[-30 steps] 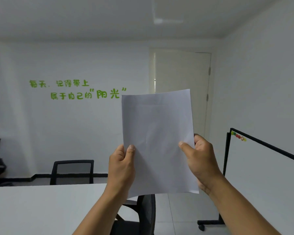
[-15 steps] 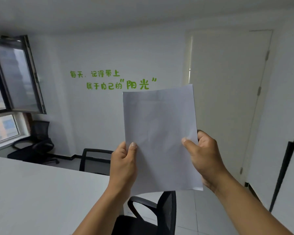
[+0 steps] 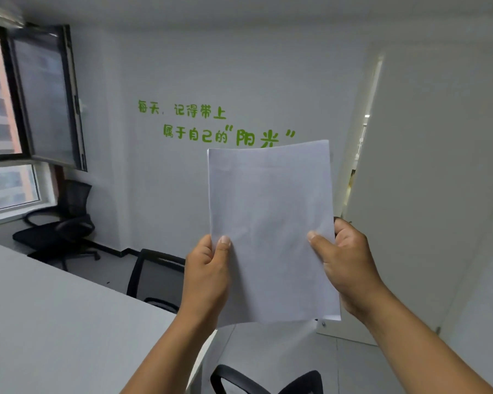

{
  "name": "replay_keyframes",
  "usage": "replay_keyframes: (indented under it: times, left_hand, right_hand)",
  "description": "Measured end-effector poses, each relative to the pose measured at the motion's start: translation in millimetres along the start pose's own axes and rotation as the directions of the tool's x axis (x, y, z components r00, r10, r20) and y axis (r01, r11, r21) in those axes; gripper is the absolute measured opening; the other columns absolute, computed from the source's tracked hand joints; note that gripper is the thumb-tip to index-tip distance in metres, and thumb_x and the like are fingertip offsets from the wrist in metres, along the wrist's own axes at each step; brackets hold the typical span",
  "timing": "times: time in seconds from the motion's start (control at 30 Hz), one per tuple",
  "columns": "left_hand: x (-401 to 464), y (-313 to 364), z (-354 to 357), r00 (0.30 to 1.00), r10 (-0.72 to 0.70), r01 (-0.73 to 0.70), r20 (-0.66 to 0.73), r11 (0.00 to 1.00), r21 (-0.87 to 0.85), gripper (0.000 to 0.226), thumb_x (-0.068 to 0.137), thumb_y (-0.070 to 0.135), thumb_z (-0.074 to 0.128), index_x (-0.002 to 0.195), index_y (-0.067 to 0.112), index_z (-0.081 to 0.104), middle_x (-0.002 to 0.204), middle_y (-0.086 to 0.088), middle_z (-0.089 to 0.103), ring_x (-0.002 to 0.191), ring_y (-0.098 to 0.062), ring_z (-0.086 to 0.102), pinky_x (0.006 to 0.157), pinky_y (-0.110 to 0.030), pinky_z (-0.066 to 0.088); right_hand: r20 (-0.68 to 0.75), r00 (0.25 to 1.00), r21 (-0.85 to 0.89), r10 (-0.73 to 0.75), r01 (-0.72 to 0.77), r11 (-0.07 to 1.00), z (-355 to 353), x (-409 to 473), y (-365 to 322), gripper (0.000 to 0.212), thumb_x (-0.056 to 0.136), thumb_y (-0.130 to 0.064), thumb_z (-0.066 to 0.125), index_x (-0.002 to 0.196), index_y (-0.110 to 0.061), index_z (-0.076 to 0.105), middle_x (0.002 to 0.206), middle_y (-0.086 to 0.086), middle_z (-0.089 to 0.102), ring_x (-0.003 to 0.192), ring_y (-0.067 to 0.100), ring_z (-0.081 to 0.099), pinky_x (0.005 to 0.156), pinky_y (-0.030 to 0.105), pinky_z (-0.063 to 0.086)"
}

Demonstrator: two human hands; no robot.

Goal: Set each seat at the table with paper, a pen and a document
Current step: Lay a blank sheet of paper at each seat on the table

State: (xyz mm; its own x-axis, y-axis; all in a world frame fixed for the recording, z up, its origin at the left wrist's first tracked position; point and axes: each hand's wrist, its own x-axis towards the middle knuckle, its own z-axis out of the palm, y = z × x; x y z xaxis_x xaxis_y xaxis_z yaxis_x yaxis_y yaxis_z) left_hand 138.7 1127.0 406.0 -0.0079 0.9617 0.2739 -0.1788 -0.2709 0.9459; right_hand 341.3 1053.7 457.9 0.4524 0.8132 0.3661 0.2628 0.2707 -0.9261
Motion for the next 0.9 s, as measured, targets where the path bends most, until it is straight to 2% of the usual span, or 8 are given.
replay_keyframes:
  times: [0.17,0.27,0.4,0.5,0.6,0.67,0.8,0.9]
  left_hand:
    - [47.1,-16.1,-20.2,0.998,-0.019,0.021,-0.059,1.0,0.021,0.029,0.115,0.029,0.054,0.101,0.012,0.072,0.093,0.002,0.082,0.069,0.0,0.068,0.059,-0.013,0.052]
    - [62.6,-23.8,-35.9,0.995,-0.024,0.029,-0.1,0.998,0.052,0.029,0.115,0.031,0.052,0.1,0.014,0.071,0.087,0.012,0.081,0.065,0.006,0.066,0.056,-0.011,0.049]
    - [78.2,-31.9,-60.0,0.983,-0.051,0.069,-0.175,0.993,0.095,0.028,0.115,0.036,0.052,0.104,0.021,0.073,0.097,0.01,0.082,0.081,-0.005,0.073,0.071,-0.026,0.055]
    - [83.9,-38.7,-78.8,0.968,-0.065,0.093,-0.243,0.99,0.106,0.028,0.115,0.036,0.051,0.107,0.025,0.075,0.099,0.012,0.083,0.087,-0.009,0.077,0.075,-0.033,0.056]
    - [84.9,-46.1,-95.4,0.948,-0.059,0.107,-0.312,0.985,0.138,0.028,0.116,0.036,0.049,0.106,0.025,0.073,0.095,0.017,0.081,0.073,0.003,0.071,0.067,-0.027,0.054]
    - [84.3,-51.5,-106.1,0.934,-0.062,0.123,-0.351,0.98,0.156,0.029,0.116,0.036,0.049,0.103,0.023,0.072,0.092,0.017,0.08,0.069,0.003,0.069,0.059,-0.018,0.052]
    - [81.7,-65.4,-125.0,0.883,-0.061,0.169,-0.465,0.967,0.193,0.031,0.115,0.037,0.049,0.1,0.02,0.071,0.09,0.011,0.079,0.066,0.005,0.067,0.055,-0.014,0.05]
    - [76.3,-77.0,-135.4,0.848,-0.068,0.206,-0.525,0.956,0.21,0.03,0.115,0.036,0.049,0.101,0.022,0.072,0.093,0.01,0.08,0.073,0.0,0.071,0.064,-0.023,0.054]
  right_hand:
    - [0.052,0.998,0.003,0.023,-0.024,1.0,48.1,45.1,19.8,0.017,0.106,-0.009,0.061,0.11,-0.018,0.073,0.105,0.002,0.082,0.097,0.028,0.08,0.089,0.059,0.065]
    - [0.093,0.995,0.019,0.043,-0.045,0.999,74.4,60.4,30.4,0.016,0.106,-0.008,0.06,0.11,-0.016,0.073,0.104,0.003,0.082,0.095,0.027,0.08,0.087,0.056,0.066]
    - [0.164,0.984,0.044,0.063,-0.071,0.996,107.6,76.0,41.3,0.016,0.106,-0.008,0.061,0.11,-0.016,0.074,0.104,0.004,0.083,0.095,0.03,0.081,0.081,0.051,0.067]
    - [0.231,0.969,0.049,0.084,-0.098,0.994,134.0,84.4,50.9,0.017,0.105,-0.008,0.06,0.11,-0.016,0.074,0.104,0.004,0.082,0.094,0.031,0.08,0.083,0.056,0.067]
    - [0.307,0.946,0.051,0.105,-0.126,0.991,159.5,91.6,64.5,0.015,0.105,-0.011,0.061,0.11,-0.017,0.074,0.105,0.005,0.082,0.095,0.033,0.08,0.085,0.062,0.065]
    - [0.35,0.93,0.04,0.114,-0.137,0.99,174.5,94.8,73.7,0.015,0.105,-0.013,0.061,0.11,-0.019,0.074,0.105,0.003,0.082,0.094,0.032,0.08,0.084,0.062,0.065]
    - [0.449,0.886,0.039,0.115,-0.148,0.988,207.5,101.4,94.1,0.014,0.105,-0.011,0.062,0.109,-0.018,0.074,0.102,0.001,0.083,0.09,0.027,0.081,0.08,0.052,0.067]
    - [0.528,0.842,0.054,0.109,-0.161,0.985,230.5,106.8,112.6,0.016,0.105,-0.01,0.062,0.109,-0.018,0.074,0.1,-0.001,0.083,0.086,0.024,0.081,0.07,0.041,0.067]
